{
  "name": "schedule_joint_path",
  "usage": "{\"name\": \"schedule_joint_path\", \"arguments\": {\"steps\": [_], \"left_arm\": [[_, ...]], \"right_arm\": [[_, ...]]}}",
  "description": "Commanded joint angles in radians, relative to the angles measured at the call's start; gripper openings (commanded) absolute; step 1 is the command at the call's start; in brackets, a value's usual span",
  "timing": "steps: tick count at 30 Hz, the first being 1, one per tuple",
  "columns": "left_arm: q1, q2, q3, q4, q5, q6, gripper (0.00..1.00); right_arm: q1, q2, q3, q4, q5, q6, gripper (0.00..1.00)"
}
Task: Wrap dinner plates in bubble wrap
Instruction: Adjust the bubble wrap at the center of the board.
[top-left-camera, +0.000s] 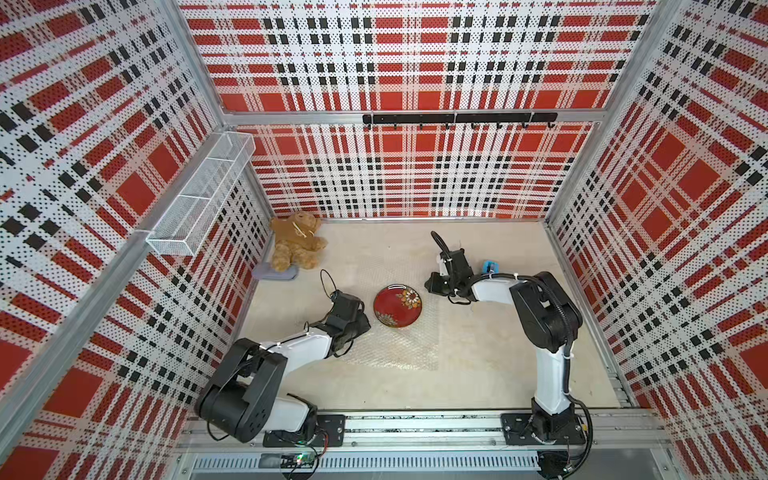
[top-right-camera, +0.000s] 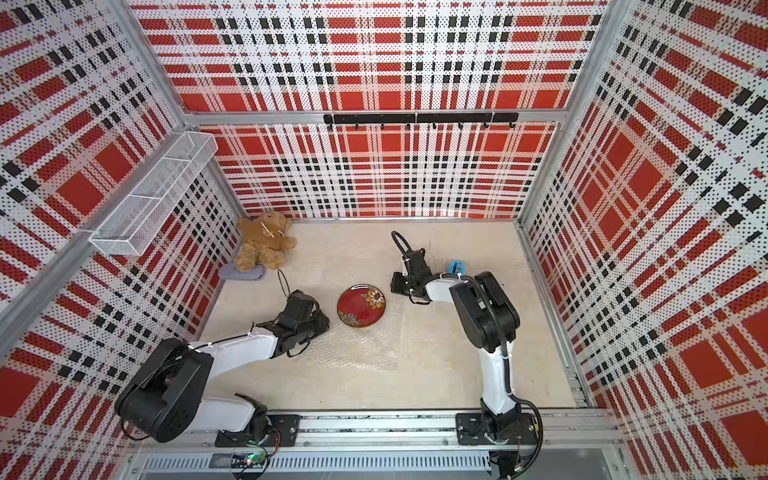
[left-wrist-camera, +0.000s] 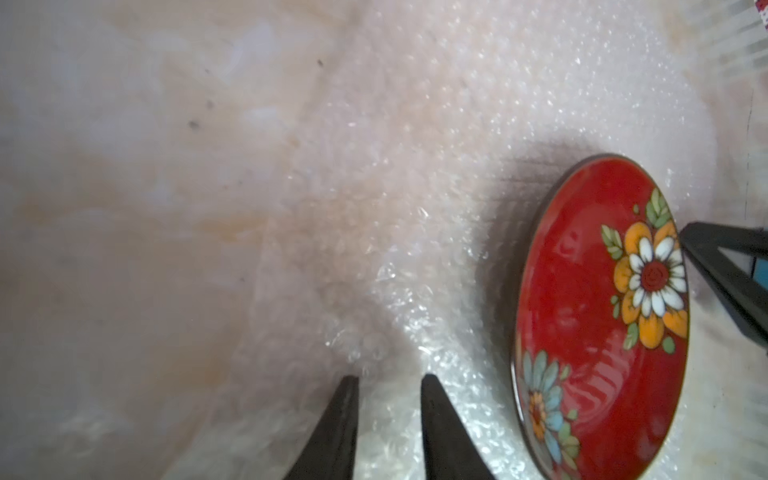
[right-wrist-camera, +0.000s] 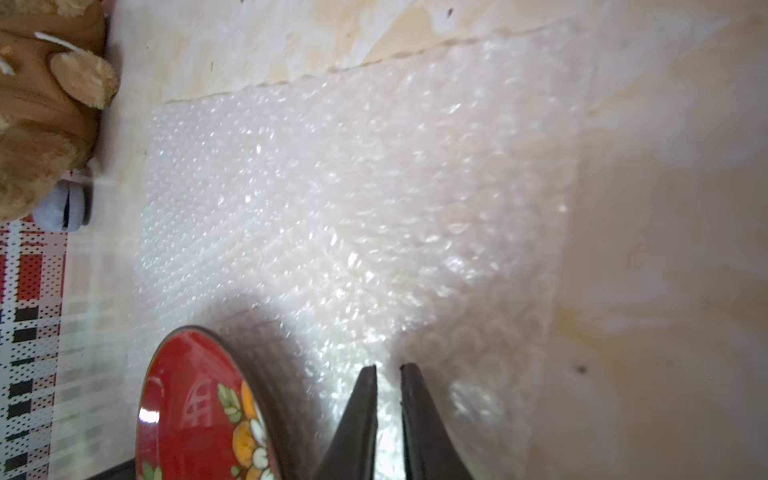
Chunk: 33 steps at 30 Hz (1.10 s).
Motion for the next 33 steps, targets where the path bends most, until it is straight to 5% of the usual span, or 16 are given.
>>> {"name": "schedule_joint_path", "arguments": {"steps": [1,5,9,12,18,23,28,33], "left_arm": [[-0.071,0.053,0.028,-0.017,0.048,-0.069,0.29],[-0.141,0.062,0.098,-0.061,0.059,-0.095,0.31],[-0.141,-0.01,0.183,-0.269,-0.07,-0.047,0.43],[-0.148,-0.12,0.163,-0.404,-0.13,-0.061,0.54],[-0.25,-0.372,0.021,-0.627,-0.1,-0.261,0.55],[-0.347,-0.552,-0.072,-0.742,-0.056,-0.431,0.6],[-0.422,-0.619,-0.138,-0.739,0.009,-0.519,0.64],[-0.425,-0.595,-0.153,-0.677,0.048,-0.493,0.67]], "right_arm": [[-0.049,0.045,0.06,-0.077,0.036,-0.057,0.16],[-0.078,0.077,0.167,-0.14,0.031,-0.16,0.16],[-0.079,0.009,0.191,-0.155,0.015,-0.212,0.19],[-0.078,-0.092,0.141,-0.141,0.024,-0.234,0.3],[-0.075,-0.339,-0.087,0.022,0.011,-0.195,0.52],[-0.063,-0.491,-0.265,0.151,-0.004,-0.178,0.81],[-0.046,-0.442,-0.306,0.178,-0.165,-0.168,0.84],[0.021,-0.321,-0.227,0.154,-0.186,-0.203,0.95]]}}
